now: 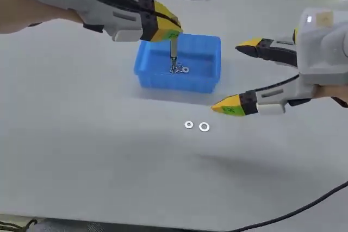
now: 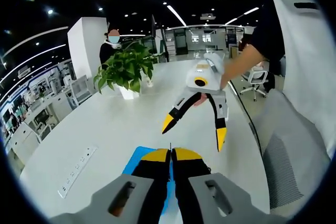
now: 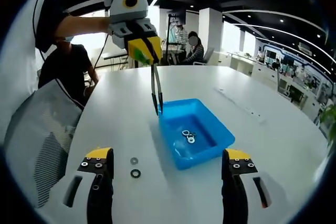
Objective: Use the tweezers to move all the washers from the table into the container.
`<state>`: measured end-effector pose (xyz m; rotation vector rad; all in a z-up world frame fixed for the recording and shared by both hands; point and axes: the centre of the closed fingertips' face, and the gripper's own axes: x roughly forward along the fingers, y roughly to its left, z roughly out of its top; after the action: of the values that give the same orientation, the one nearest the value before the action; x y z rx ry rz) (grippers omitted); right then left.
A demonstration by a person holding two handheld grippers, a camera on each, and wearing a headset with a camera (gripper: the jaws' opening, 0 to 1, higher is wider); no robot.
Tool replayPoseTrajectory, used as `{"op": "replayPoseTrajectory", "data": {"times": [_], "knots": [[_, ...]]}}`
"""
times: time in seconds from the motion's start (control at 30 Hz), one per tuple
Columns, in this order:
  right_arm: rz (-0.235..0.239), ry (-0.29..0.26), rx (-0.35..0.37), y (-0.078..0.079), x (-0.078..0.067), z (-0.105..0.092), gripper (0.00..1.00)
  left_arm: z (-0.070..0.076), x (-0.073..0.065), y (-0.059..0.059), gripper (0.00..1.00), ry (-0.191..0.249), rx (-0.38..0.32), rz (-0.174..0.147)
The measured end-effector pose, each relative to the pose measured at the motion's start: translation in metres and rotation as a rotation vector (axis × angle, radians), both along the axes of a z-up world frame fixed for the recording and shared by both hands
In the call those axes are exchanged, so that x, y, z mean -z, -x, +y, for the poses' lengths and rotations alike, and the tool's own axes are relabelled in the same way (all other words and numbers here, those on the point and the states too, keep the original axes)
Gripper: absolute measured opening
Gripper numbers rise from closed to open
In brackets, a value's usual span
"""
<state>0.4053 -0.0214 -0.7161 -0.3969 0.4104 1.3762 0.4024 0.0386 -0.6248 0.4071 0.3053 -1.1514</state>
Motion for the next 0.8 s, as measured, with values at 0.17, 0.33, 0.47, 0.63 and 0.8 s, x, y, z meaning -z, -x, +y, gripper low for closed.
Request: {"op": "replayPoseTrajectory", "data": {"times": [0.17, 0.33, 0.47, 0.63, 0.8], "knots": [[0.029, 0.004, 0.021, 0.016, 0.008, -0.011, 0.93, -0.008, 0.003, 0.017, 0.05, 0.031, -0.007, 0.014], [0.052, 0.009, 0.026, 0.030, 0.013, -0.018, 0.99, -0.017, 0.014, 0.034, 0.05, 0.045, -0.014, 0.053], [0.063, 0.020, 0.020, 0.043, 0.018, -0.023, 1.00, -0.025, 0.025, 0.046, 0.05, 0.063, -0.012, 0.071], [0.076, 0.047, 0.012, 0.058, 0.026, -0.029, 1.00, -0.029, 0.036, 0.057, 0.05, 0.072, -0.022, 0.078], [0.110, 0.059, 0.011, 0.069, 0.034, -0.037, 1.00, -0.030, 0.044, 0.062, 0.05, 0.055, -0.026, 0.058]]}}
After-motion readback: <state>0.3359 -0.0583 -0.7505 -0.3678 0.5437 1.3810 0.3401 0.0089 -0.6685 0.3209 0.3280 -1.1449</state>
